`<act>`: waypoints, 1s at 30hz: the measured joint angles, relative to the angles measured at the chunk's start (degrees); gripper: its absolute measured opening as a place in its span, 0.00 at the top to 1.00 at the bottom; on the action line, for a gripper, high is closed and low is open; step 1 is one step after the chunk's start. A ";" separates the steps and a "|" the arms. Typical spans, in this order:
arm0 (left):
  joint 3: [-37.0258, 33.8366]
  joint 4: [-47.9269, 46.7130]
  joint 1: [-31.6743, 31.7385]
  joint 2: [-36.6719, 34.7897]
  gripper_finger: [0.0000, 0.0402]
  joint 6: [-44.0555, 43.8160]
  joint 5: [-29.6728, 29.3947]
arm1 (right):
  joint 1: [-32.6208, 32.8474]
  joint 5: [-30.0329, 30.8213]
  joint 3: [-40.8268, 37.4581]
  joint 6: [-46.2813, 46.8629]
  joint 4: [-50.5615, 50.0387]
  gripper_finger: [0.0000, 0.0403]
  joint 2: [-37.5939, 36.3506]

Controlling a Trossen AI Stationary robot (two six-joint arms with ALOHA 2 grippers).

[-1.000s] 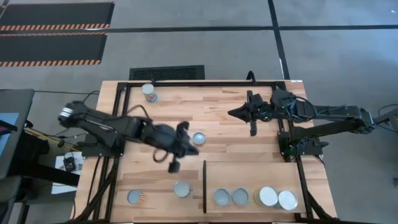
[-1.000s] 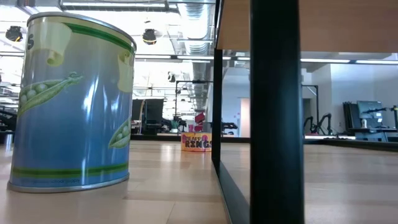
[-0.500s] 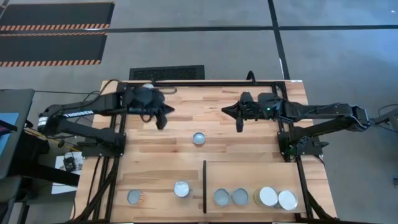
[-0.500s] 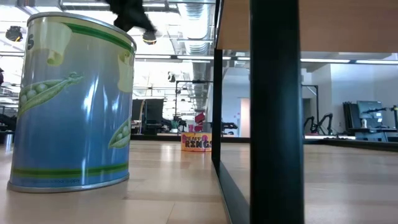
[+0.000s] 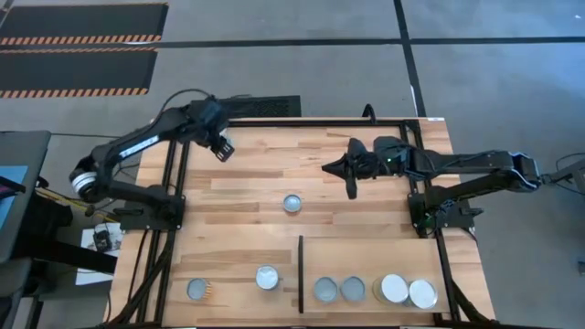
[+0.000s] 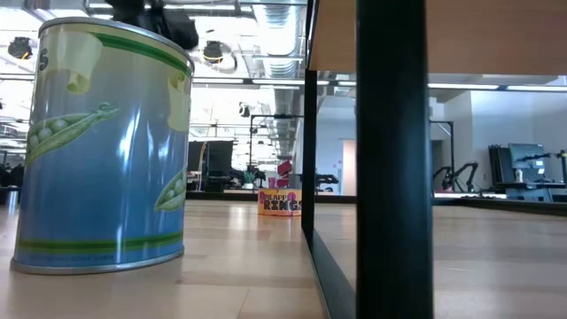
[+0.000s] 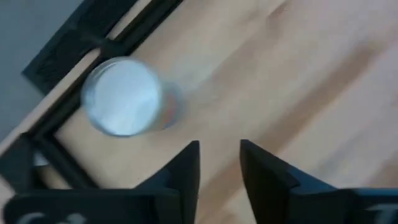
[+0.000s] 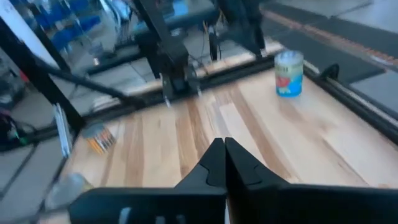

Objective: Pick and place cans onto a shelf
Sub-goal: Put the canned tomatoes on the shelf

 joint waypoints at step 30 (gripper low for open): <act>5.40 5.39 -1.43 13.60 1.00 20.45 10.41 | 1.03 4.51 0.04 3.68 -0.64 0.98 -2.95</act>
